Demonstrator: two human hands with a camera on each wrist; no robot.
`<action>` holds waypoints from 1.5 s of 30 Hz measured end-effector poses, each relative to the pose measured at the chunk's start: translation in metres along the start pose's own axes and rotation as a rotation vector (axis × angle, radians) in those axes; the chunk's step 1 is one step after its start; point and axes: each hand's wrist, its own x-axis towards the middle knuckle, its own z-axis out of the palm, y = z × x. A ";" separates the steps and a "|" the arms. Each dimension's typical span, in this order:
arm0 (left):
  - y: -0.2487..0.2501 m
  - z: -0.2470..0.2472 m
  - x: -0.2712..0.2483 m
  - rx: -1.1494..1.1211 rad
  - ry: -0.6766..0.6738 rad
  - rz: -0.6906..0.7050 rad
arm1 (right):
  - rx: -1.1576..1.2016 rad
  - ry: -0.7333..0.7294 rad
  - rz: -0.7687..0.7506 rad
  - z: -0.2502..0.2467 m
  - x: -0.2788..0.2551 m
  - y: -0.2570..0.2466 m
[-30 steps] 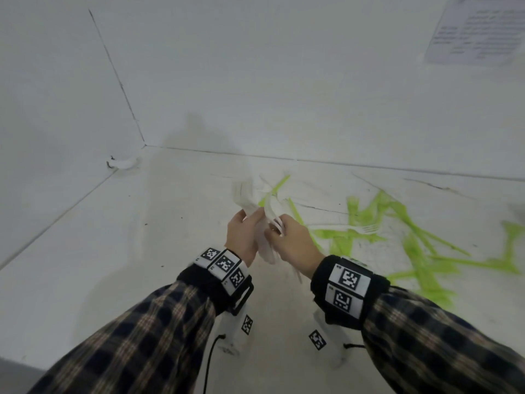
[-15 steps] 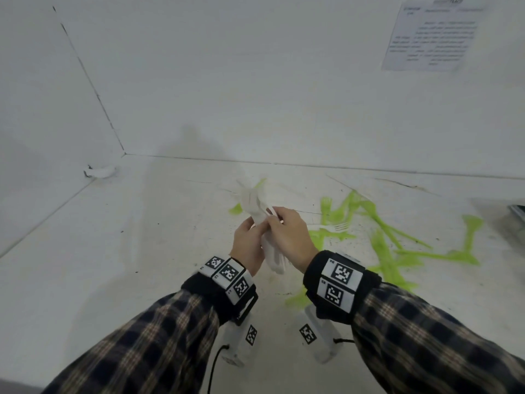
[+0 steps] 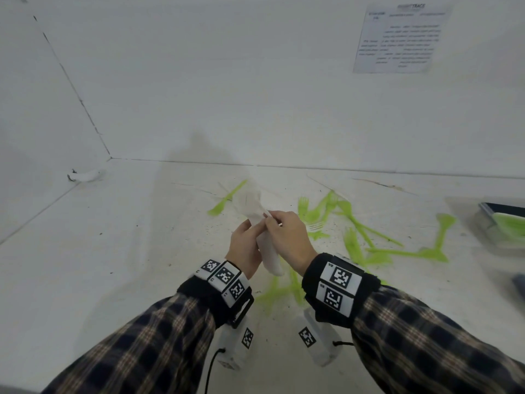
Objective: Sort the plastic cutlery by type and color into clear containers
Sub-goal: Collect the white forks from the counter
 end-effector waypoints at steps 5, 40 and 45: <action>-0.012 0.015 -0.004 0.010 0.033 0.011 | 0.085 0.096 0.052 -0.016 -0.005 0.010; 0.019 -0.026 0.009 0.078 0.318 -0.012 | -0.390 -0.367 0.104 -0.013 0.070 0.014; 0.030 -0.045 0.021 0.079 0.327 -0.032 | -0.651 -0.562 0.027 0.015 0.103 0.012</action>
